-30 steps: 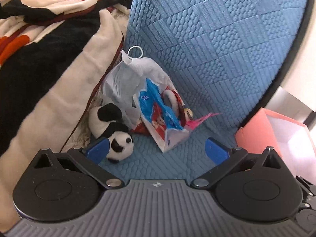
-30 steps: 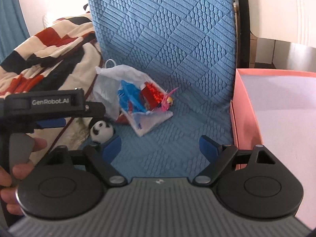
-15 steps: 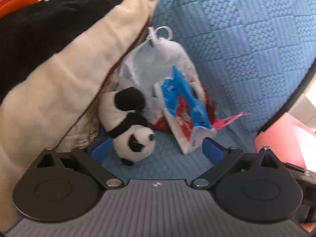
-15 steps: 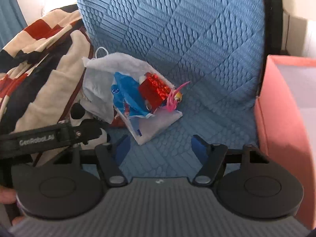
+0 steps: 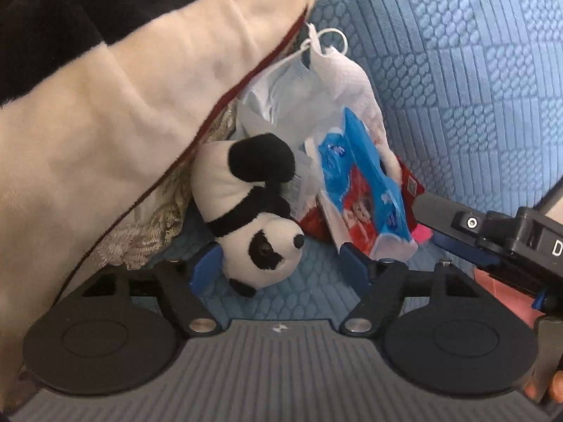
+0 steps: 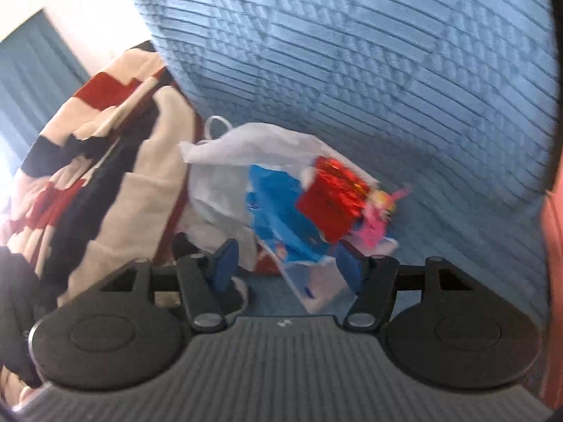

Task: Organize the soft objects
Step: 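Grasp the panda plush with the left tool while the right tool grasps the blue snack bag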

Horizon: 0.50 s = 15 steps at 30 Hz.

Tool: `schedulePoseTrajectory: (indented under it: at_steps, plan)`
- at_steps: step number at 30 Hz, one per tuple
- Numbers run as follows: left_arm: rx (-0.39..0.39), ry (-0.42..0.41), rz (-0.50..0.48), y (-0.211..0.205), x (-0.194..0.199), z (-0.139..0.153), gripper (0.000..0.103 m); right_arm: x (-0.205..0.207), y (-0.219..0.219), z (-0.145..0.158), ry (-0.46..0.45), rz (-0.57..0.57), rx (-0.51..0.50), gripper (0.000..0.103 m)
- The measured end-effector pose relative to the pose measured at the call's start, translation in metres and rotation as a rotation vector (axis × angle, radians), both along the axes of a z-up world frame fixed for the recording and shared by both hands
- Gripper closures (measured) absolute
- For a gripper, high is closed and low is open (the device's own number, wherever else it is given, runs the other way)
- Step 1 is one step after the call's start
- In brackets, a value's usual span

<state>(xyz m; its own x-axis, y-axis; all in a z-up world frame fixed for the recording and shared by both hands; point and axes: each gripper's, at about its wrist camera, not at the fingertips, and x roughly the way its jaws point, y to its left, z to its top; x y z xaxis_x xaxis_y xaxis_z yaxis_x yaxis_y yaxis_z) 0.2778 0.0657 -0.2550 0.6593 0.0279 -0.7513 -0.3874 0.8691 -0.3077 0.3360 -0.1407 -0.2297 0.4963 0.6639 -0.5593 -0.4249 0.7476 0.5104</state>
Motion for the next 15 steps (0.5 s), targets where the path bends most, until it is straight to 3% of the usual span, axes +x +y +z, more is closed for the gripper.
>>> schedulePoseTrajectory:
  at_steps: [7, 9, 15]
  plan:
    - [-0.001, 0.023, 0.047, 0.006, 0.004, -0.007, 0.03, 0.021, 0.012, -0.01, 0.038, 0.031, 0.03, 0.041]
    - [-0.03, 0.039, 0.059, 0.01, 0.006, -0.01, 0.03, 0.026, 0.017, -0.014, 0.042, 0.039, -0.004, 0.049]
    - [-0.06, 0.049, 0.062, 0.016, 0.007, -0.013, 0.04, 0.03, 0.03, -0.03, 0.033, 0.062, -0.157, 0.058]
